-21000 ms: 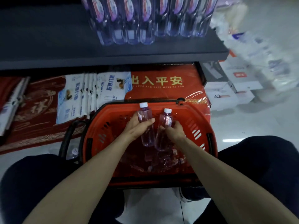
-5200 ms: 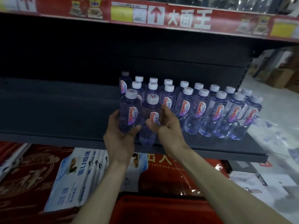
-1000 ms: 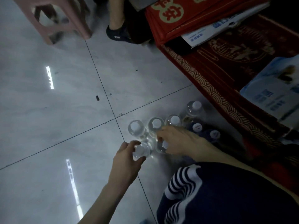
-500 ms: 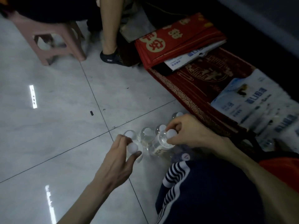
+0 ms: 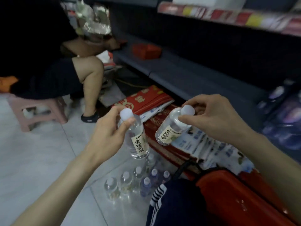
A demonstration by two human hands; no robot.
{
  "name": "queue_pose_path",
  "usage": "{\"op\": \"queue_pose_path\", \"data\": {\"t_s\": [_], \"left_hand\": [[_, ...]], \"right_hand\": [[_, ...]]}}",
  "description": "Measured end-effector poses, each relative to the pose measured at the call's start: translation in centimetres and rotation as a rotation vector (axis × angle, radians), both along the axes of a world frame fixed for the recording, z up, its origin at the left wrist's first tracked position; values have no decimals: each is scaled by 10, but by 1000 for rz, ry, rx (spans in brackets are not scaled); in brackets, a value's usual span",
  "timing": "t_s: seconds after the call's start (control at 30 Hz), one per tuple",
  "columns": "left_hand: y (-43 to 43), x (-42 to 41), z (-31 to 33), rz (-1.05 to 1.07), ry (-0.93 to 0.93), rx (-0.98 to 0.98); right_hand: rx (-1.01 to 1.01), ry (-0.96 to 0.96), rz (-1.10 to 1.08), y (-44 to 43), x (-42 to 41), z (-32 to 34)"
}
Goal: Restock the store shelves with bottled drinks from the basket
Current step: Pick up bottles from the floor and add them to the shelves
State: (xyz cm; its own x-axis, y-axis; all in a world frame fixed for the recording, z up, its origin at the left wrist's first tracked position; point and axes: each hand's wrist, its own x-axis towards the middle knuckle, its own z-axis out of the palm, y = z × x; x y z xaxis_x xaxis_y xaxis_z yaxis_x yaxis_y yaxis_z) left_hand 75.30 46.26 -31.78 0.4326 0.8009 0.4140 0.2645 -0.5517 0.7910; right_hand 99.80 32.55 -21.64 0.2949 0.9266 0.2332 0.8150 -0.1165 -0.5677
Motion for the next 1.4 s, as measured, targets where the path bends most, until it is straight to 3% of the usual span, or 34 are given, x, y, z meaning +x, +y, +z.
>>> {"op": "queue_pose_path", "data": {"t_s": [0.27,0.53,0.77,1.13,1.23,1.4], "left_hand": [[-36,71,147,-300,-55,248],[-109,172,257,-614,-56,430],[-169,253,325,-888,-63,298],[-220,352,435,-905,-85,330],[-222,381,450,-874,-118,396],[-211,424,450,-861,-144,413]], "right_hand": [[64,-235,-259,-103,43,125],[120,-439,-460,-226,76,194],[170,-430,-640,-298,99,241],[386,-556,-866,-347,159,324],[420,-608,-878,-337,171,333],[482,-534,-864,-307,198,337]]}}
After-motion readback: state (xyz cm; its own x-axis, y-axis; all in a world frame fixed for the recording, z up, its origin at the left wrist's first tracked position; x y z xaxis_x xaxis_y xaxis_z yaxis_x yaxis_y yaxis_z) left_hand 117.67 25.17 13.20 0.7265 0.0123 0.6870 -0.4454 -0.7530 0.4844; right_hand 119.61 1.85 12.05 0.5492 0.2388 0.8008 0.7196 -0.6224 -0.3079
